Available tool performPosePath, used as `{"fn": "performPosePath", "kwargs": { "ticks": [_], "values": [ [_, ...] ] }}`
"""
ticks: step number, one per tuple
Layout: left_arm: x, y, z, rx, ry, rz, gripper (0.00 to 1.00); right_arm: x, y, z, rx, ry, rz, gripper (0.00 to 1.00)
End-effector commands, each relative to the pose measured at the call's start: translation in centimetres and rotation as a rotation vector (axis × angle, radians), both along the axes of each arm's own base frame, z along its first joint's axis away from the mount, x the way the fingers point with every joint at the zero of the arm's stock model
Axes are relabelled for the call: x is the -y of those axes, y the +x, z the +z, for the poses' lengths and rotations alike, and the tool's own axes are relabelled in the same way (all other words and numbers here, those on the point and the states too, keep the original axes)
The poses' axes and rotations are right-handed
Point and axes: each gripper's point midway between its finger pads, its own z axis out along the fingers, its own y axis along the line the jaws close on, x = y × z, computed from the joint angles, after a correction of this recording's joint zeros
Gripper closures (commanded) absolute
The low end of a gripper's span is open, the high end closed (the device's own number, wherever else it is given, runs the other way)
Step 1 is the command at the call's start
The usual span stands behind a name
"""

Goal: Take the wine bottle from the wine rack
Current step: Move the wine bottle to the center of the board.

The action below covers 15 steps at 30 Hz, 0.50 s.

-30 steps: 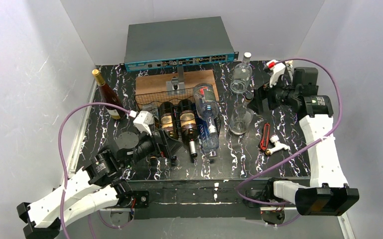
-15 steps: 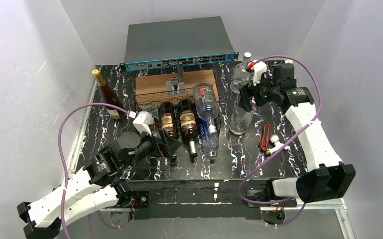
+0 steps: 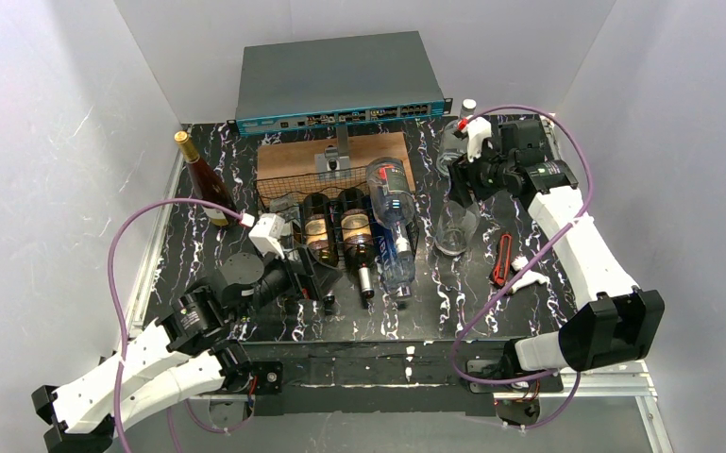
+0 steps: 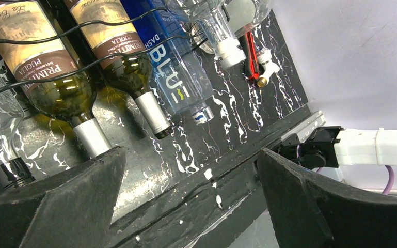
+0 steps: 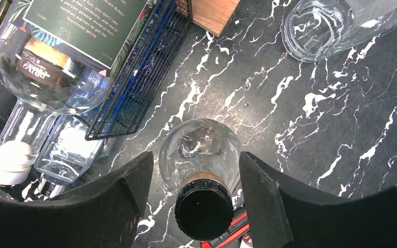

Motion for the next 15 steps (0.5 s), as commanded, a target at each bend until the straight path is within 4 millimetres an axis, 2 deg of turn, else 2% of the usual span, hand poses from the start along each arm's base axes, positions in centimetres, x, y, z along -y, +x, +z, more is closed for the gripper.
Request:
{"fn": "performPosePath", "kwargs": {
  "ticks": [1, 4, 9, 11, 15],
  "values": [
    [-0.5, 0.3, -0.6, -0.005, 0.015, 0.032, 0.02, 0.0, 0.7, 0.3, 0.037, -0.005, -0.015, 0.33],
    [-0.6, 0.3, -0.6, -0.005, 0.017, 0.033, 0.02, 0.2, 0.7, 0.1, 0.038, -0.012, -0.02, 0.41],
    [-0.6, 0.3, -0.5, -0.004, 0.015, 0.032, 0.02, 0.3, 0.7, 0.4, 0.046, -0.019, -0.017, 0.7],
    [-0.6, 0.2, -0.5, -0.006, 0.012, 0.032, 0.02, 0.5, 0.9, 1.2, 0.063, -0.019, -0.022, 0.84],
    [-0.8, 0.2, -0.5, -0.005, 0.012, 0.036, 0.02, 1.9, 1.2, 4.0, 0.115, 0.021, -0.047, 0.97]
  ]
}}
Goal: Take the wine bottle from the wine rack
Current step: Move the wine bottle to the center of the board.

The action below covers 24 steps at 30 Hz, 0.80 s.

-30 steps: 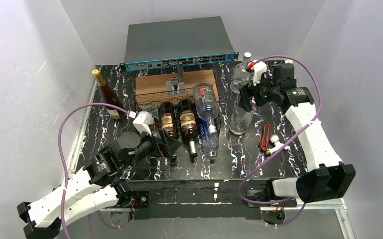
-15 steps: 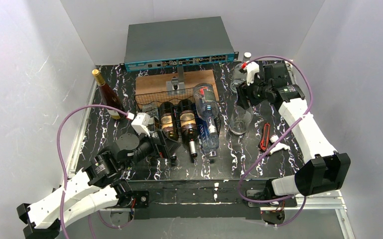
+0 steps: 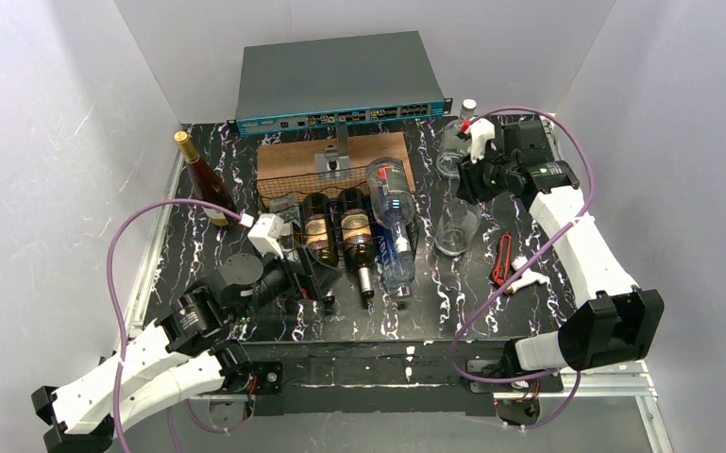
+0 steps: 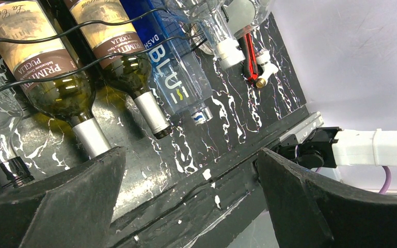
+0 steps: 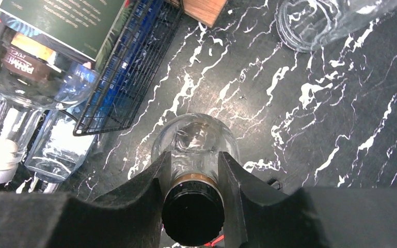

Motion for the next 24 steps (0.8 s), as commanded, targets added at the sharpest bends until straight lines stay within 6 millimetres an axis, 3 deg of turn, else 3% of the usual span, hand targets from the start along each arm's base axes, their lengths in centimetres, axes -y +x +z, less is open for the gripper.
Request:
{"fn": "performPosePath", "kwargs": {
  "ticks": [1, 7, 16, 24],
  "values": [
    [-0.8, 0.2, -0.5, 0.0, 0.015, 0.034, 0.02, 1.8, 1.2, 5.5, 0.138, 0.053, -0.036, 0.98],
    [-1.0, 0.1, -0.4, 0.002, 0.017, 0.034, 0.02, 4.2, 2.9, 8.1, 0.225, 0.064, -0.105, 0.99],
    [-1.2, -0.1, -0.5, 0.006, 0.008, 0.035, 0.02, 7.8, 7.1, 9.2, 0.305, -0.004, -0.195, 0.99],
    [-1.1, 0.1, -0.4, 0.014, 0.021, 0.033, 0.02, 9.8, 11.1, 10.8, 0.4, -0.005, -0.262, 0.99]
  ]
}}
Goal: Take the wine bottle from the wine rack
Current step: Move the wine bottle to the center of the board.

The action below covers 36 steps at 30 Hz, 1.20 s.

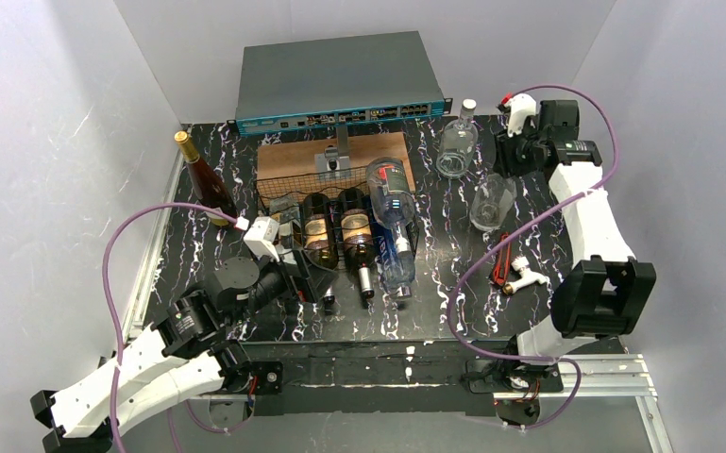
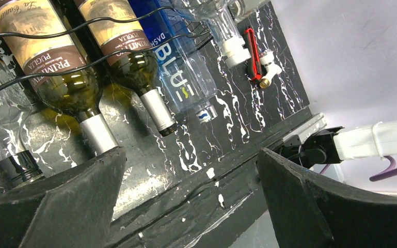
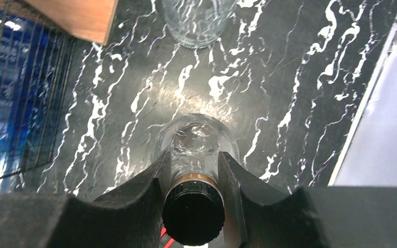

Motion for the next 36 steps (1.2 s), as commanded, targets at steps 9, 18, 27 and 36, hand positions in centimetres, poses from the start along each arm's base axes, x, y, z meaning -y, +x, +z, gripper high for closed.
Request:
{"fn": "performPosePath", "kwargs": {
  "ticks": [9, 18, 27, 36],
  "values": [
    [-0.1, 0.6, 0.0, 0.027, 0.027, 0.011, 0.02, 2.1, 9.6, 11.4, 0.448, -0.021, -0.078, 0.99],
    [0.0, 0.8, -0.4, 0.037, 0.051, 0.007, 0.02, 2.6, 12.9, 11.8, 0.492, 0.006, -0.122, 0.99],
    [-0.1, 1.0, -0.3, 0.049, 0.063, 0.009, 0.02, 3.0, 15.6, 12.0, 0.525, 0.035, -0.167, 0.99],
    [0.1, 1.1, -0.7, 0.039, 0.071, 0.006, 0.02, 3.2, 17.0, 12.5, 0.556, 0.051, -0.193, 0.99]
  ]
}}
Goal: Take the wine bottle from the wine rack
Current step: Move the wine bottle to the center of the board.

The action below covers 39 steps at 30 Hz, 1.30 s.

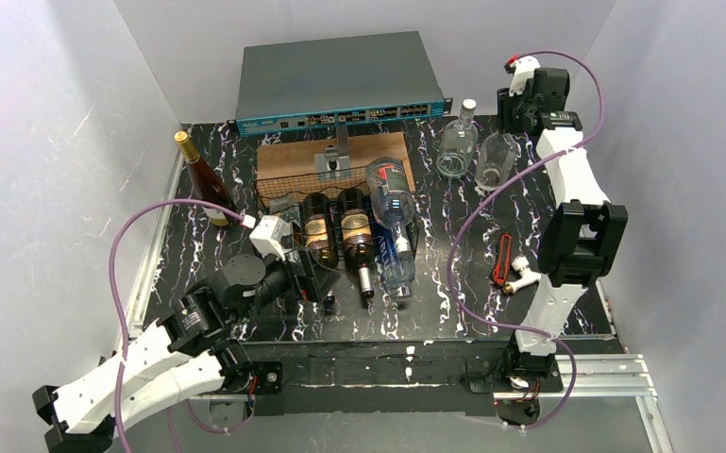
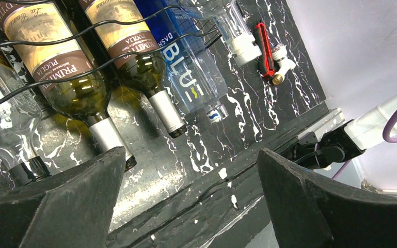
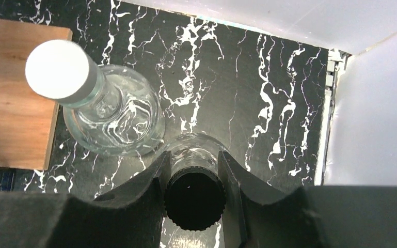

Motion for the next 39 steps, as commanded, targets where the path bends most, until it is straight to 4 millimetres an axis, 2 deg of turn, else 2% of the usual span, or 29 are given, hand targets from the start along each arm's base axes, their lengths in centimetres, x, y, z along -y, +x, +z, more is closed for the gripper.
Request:
{"fn": "performPosePath", "kwargs": {
  "ticks": [1, 6, 12, 16, 18, 19, 24, 27, 31, 39],
  "values": [
    [0.0, 0.6, 0.0, 0.018, 0.01, 0.018, 0.02, 0.7, 3.0, 12.0, 0.372, -0.008, -0.03, 0.99],
    [0.2, 0.7, 0.0, 0.016, 0.012, 0.012, 0.02, 0.8, 3.3, 11.5, 0.367, -0.003, -0.037, 0.97],
    [0.3, 0.7, -0.5, 0.008, 0.019, 0.013, 0.02, 1.0, 3.3, 10.2, 0.345, -0.005, -0.042, 0.81],
    [0.3, 0.6, -0.6, 0.002, 0.013, 0.013, 0.02, 1.2, 2.8, 9.6, 0.331, -0.003, -0.045, 0.59],
    [0.3, 0.5, -0.6, -0.002, 0.002, 0.012, 0.02, 1.6, 2.0, 9.3, 0.322, 0.005, -0.056, 0.34],
    [0.3, 0.4, -0.7, -0.007, -0.003, 0.014, 0.02, 1.7, 1.7, 9.4, 0.321, 0.012, -0.055, 0.27],
    [0.4, 0.2, -0.9, -0.026, -0.024, 0.017, 0.02, 1.7, -0.6, 10.1, 0.324, 0.045, -0.046, 0.07],
    [0.5, 0.2, -0.9, -0.034, -0.03, 0.015, 0.02, 1.4, -2.3, 10.7, 0.323, 0.059, -0.032, 0.02],
    [0.8, 0.1, -0.9, -0.04, -0.039, 0.01, 0.02, 1.0, -4.4, 10.7, 0.307, 0.079, -0.009, 0.02],
    [1.1, 0.1, -1.0, -0.054, -0.048, 0.007, 0.02, -1.6, -9.1, 10.9, 0.264, 0.116, 0.124, 0.02]
  ]
}}
